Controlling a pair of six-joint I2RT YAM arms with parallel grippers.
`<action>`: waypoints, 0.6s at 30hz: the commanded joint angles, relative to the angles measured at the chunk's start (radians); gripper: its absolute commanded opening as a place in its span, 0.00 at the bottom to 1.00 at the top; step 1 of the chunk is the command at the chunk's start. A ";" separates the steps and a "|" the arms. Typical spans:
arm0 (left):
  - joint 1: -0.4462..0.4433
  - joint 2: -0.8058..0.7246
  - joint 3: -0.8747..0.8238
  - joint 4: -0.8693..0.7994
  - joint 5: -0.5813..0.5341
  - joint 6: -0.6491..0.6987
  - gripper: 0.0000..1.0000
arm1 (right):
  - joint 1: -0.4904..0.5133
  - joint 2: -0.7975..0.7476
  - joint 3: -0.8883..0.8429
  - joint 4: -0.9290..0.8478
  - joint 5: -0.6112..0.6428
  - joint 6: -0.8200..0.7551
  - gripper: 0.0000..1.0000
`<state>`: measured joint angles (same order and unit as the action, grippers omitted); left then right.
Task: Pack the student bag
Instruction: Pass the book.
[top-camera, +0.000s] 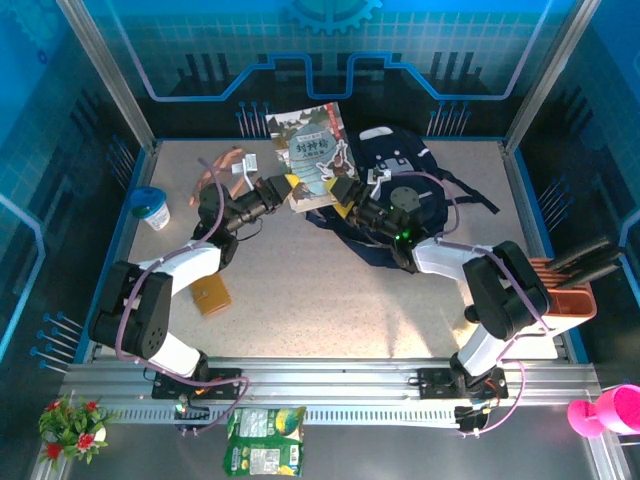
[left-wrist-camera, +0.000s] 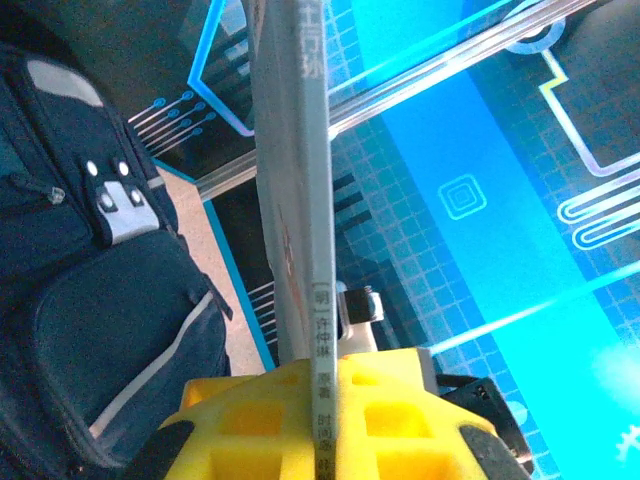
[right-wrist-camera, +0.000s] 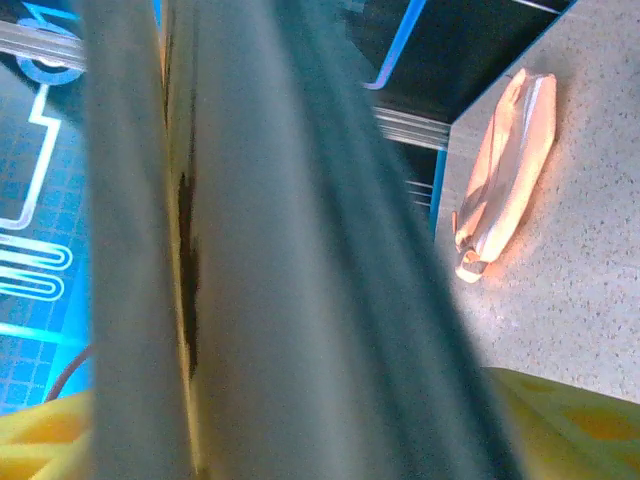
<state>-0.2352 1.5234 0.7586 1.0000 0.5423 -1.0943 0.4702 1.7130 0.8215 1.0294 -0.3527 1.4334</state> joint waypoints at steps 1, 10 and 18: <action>-0.015 -0.032 0.009 0.096 -0.063 0.010 0.00 | -0.005 0.026 -0.021 0.165 0.057 0.062 0.73; -0.044 -0.039 -0.012 0.116 -0.145 0.020 0.00 | 0.040 0.034 -0.005 0.192 0.134 0.053 0.64; -0.050 -0.039 -0.025 0.131 -0.165 0.016 0.00 | 0.066 0.033 0.023 0.179 0.152 0.027 0.49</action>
<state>-0.2779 1.5230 0.7448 1.0382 0.4057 -1.0939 0.5266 1.7435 0.8162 1.1755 -0.2359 1.4841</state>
